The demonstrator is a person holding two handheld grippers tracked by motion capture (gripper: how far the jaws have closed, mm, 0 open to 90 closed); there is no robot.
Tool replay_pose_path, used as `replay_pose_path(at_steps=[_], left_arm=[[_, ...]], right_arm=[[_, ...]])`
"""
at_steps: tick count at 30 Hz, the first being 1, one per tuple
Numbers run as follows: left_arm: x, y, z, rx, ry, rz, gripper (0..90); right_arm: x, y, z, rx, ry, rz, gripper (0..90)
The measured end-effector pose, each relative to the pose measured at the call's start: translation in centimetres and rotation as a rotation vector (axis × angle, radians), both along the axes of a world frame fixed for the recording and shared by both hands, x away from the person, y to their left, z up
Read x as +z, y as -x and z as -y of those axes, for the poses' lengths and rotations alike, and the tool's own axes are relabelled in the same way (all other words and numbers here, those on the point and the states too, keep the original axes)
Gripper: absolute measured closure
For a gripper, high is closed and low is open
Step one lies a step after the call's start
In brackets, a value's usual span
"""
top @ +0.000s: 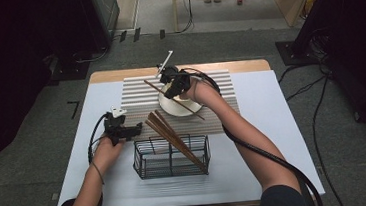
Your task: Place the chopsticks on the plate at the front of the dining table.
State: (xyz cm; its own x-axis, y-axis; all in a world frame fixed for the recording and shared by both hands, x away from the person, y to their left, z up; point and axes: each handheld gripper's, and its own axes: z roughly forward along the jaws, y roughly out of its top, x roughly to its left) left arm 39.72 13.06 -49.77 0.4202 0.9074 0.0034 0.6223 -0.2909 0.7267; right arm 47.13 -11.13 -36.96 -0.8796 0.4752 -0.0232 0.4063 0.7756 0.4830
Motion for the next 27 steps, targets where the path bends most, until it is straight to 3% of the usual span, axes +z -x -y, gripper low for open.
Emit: replay_pose_path(at_steps=[27], left_arm=[[0.0, 0.0, 0.0, 0.001, 0.0, 0.0, 12.3]], right_arm=[[-2.8, -1.5, -1.4, -0.022, 0.003, -0.045, 85.0]])
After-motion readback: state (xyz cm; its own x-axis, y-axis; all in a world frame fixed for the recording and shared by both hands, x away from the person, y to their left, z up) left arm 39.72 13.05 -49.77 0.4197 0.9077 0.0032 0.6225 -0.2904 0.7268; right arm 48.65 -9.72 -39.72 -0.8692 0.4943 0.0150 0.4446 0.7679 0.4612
